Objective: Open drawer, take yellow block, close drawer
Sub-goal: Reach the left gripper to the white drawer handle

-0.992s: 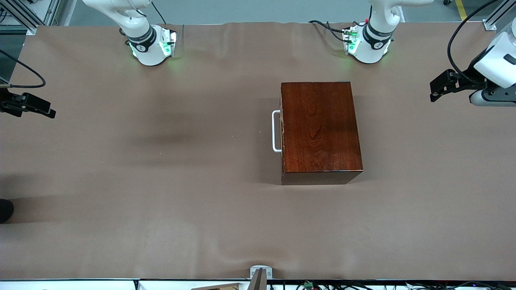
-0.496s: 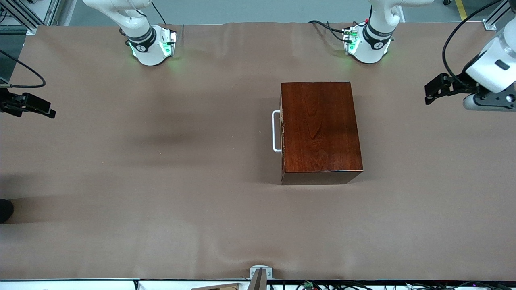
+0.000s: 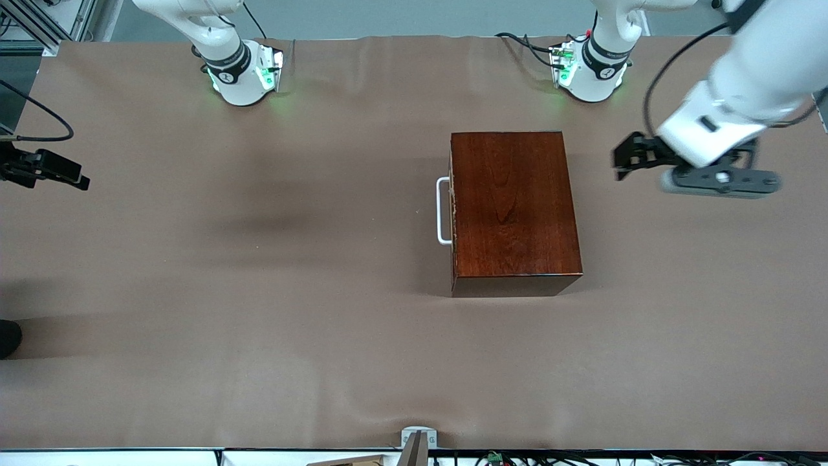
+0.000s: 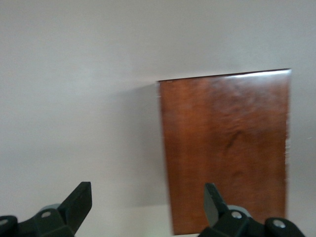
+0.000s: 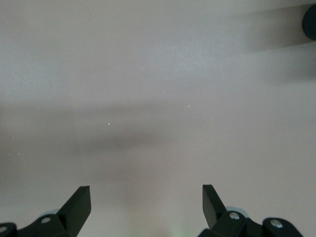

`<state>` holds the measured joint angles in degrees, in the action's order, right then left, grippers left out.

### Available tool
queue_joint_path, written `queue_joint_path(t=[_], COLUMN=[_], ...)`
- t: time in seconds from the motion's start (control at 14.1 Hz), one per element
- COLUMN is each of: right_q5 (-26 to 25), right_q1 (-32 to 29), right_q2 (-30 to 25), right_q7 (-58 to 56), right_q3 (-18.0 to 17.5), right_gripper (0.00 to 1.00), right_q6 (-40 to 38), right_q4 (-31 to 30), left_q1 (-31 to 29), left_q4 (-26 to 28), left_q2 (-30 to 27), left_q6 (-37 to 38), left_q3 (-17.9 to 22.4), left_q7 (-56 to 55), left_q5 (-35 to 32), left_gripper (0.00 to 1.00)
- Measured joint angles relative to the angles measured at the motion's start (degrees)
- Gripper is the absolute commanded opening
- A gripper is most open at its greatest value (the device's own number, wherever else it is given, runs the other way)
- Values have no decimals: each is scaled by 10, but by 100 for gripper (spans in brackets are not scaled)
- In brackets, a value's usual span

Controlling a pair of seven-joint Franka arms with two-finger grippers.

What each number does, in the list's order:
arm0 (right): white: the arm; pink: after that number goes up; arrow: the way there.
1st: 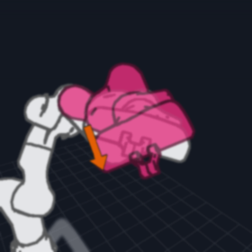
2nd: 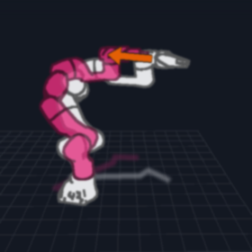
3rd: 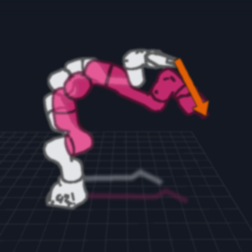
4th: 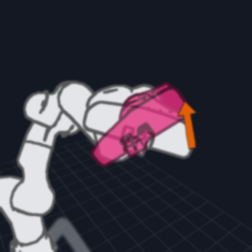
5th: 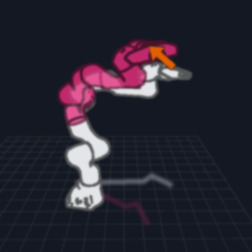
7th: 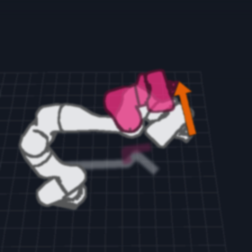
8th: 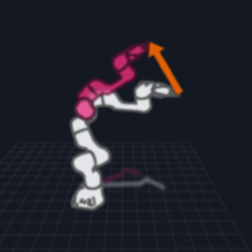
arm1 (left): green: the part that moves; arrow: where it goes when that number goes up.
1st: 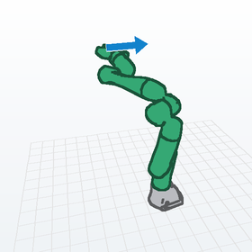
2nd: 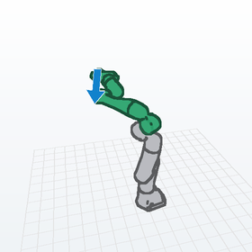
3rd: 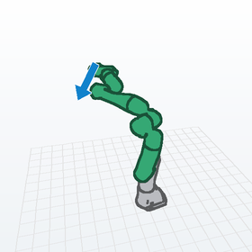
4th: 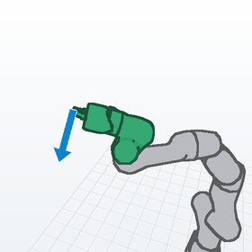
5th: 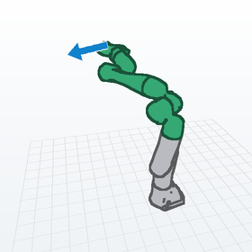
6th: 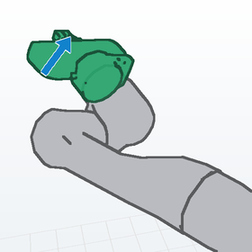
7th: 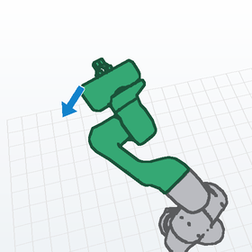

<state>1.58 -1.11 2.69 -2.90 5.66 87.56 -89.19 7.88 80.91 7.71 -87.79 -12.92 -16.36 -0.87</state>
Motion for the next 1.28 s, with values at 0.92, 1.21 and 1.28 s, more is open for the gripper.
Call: queue_joint_path(t=[0.92,1.21,1.28], right_q5=[0,0,0], right_q1=[0,0,0], right_q2=[0,0,0], right_q7=[0,0,0], right_q3=[-1,-1,-1], right_gripper=[100,100,100], right_q6=[1,1,1], right_q4=[0,0,0], left_q1=[229,266,275], left_q4=[-31,-36,-37], left_q2=[141,191,202], left_q6=[-129,-157,-158], left_q3=[-45,-44,-44], left_q7=[-238,-264,-264], left_q5=[0,-34,-50], left_gripper=[100,100,100])
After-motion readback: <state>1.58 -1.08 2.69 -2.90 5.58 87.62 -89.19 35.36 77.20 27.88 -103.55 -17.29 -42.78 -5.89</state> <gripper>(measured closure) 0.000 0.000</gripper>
